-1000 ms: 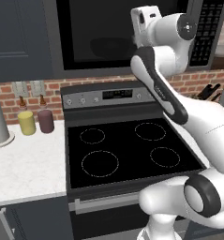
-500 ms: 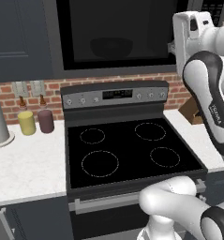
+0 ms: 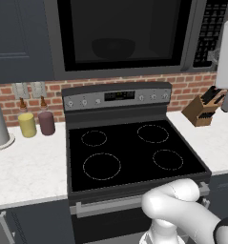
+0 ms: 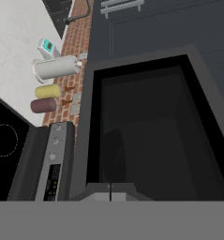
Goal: Open the microwave, place the bowl with waffle inside the microwave, then close the microwave door and turn it on.
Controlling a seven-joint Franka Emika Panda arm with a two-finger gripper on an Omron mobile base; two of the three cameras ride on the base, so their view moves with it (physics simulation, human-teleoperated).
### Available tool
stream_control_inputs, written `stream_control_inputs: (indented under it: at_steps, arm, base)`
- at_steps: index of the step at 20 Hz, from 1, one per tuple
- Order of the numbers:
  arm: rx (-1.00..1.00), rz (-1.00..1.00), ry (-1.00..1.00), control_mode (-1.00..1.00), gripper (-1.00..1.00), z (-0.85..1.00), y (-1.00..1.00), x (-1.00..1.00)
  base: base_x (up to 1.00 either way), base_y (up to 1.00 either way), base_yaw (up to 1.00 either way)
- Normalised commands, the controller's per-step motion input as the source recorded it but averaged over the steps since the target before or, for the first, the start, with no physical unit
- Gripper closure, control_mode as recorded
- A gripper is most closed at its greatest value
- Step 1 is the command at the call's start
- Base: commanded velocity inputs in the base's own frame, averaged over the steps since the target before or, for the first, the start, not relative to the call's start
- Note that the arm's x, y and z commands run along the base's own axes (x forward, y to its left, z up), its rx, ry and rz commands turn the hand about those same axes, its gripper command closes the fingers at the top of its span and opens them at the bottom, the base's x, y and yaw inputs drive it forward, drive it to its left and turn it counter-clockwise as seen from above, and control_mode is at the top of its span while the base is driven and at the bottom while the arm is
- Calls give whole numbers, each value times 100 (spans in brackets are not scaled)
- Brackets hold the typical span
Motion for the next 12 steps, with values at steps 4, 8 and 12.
stream_control_inputs:
  at_steps: [4,8,12]
  arm:
    - [0,4,-1,-100,100,-16,-23,4]
    - [0,0,0,-100,100,-36,-2,20]
    - [0,0,-1,-100,100,-38,-25,33]
  base:
    - [0,0,0]
    - [0,0,0]
    - [0,0,0]
